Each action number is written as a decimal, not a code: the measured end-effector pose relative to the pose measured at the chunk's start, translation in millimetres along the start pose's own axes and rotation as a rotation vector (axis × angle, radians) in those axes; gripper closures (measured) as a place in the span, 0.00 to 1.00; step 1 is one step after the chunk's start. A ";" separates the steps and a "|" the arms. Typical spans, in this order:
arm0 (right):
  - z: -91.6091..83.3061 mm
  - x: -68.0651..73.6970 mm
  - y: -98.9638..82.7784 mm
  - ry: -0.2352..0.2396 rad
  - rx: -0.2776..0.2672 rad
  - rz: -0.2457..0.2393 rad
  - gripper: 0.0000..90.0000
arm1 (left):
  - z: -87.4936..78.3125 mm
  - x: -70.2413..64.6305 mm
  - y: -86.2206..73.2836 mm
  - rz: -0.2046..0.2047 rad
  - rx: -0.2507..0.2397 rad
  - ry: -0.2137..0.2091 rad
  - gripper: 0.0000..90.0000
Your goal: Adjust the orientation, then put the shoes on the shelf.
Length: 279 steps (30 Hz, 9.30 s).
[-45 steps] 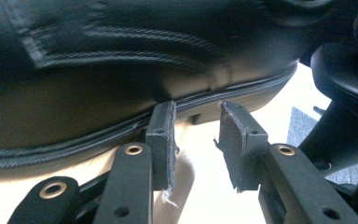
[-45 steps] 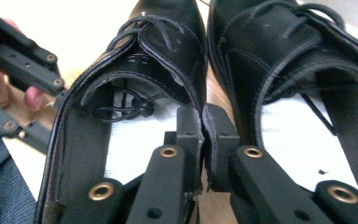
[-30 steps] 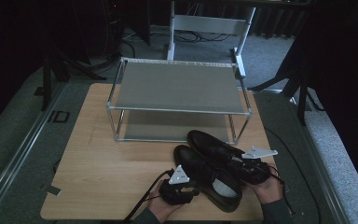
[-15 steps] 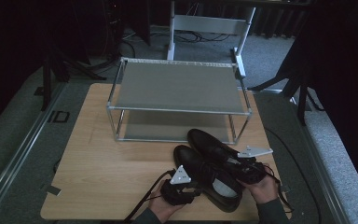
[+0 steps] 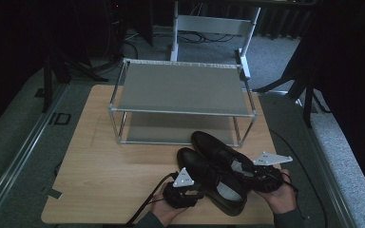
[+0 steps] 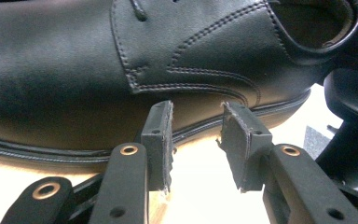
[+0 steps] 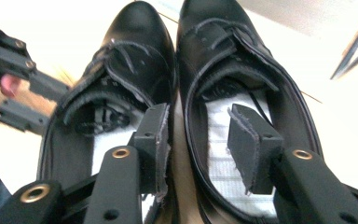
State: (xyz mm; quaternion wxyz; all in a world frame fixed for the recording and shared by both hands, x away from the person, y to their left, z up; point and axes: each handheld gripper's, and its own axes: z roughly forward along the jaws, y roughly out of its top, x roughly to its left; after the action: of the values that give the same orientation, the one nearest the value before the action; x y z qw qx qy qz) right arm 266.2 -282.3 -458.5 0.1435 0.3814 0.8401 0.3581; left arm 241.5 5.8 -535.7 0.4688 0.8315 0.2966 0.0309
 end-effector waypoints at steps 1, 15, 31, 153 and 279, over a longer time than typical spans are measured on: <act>-1.3 -0.3 -1.7 -0.003 0.002 0.006 0.60 | -0.6 0.3 0.0 -0.003 -0.003 0.003 0.70; -13.7 -0.9 -8.4 0.018 0.071 0.007 0.48 | -7.6 4.2 0.8 -0.007 -0.013 0.023 0.69; -11.4 2.9 -1.5 0.037 0.131 -0.018 0.51 | -6.9 -1.7 2.4 -0.002 -0.012 -0.001 0.70; 57.4 19.0 61.8 0.032 0.162 0.042 0.88 | -12.1 52.6 14.7 -0.105 -0.058 0.172 0.76; 177.0 11.2 110.0 -0.317 -0.363 0.234 0.65 | 63.9 156.6 65.5 -0.059 -0.105 0.815 1.00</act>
State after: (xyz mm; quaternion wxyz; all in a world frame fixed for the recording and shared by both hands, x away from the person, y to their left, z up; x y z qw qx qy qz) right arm 408.9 -137.1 -504.2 0.2967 0.4954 0.6793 0.4528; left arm 421.7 13.8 -554.7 0.3555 0.7172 0.4797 0.3594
